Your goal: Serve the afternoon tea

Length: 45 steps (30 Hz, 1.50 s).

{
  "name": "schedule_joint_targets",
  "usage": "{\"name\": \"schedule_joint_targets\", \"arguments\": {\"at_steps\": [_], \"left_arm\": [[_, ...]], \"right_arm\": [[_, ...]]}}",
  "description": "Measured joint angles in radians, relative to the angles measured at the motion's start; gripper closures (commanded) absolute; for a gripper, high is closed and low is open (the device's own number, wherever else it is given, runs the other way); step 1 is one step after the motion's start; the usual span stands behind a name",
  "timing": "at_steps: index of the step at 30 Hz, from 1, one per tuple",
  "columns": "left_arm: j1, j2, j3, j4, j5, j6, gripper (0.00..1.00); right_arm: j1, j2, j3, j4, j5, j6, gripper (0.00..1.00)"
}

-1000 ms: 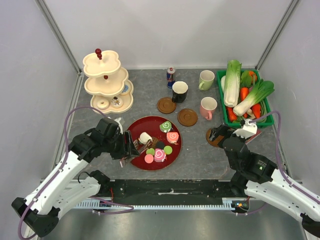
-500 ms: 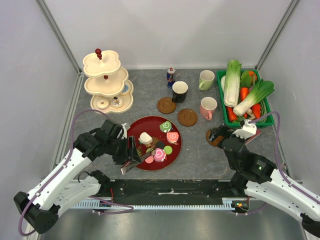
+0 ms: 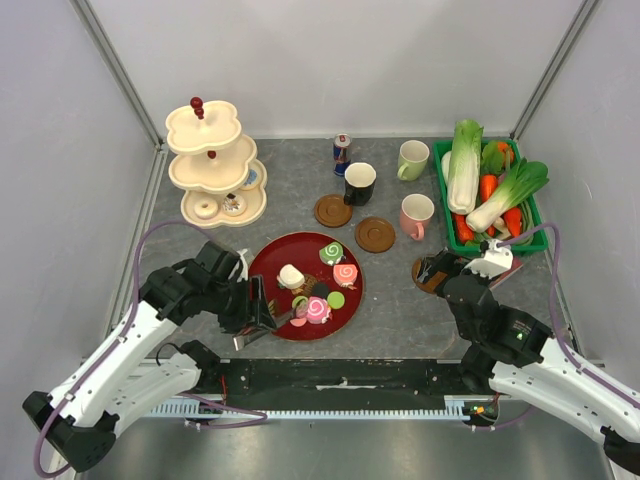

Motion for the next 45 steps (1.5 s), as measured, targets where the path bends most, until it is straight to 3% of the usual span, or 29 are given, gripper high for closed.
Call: {"name": "schedule_joint_targets", "arguments": {"at_steps": [8,17,45], "left_arm": [[0.000,0.038,0.017,-0.014,0.000,0.018,0.40],[0.000,-0.020,0.114,-0.038,-0.045,0.018,0.40],[-0.033,0.130,0.039,-0.005,0.004,0.053,0.43]], "right_arm": [[0.000,0.000,-0.005,-0.006,-0.003,0.008,0.02],[0.000,0.003,-0.005,-0.006,-0.003,0.008,0.02],[0.000,-0.013,-0.018,-0.022,-0.002,0.023,0.02]]}}
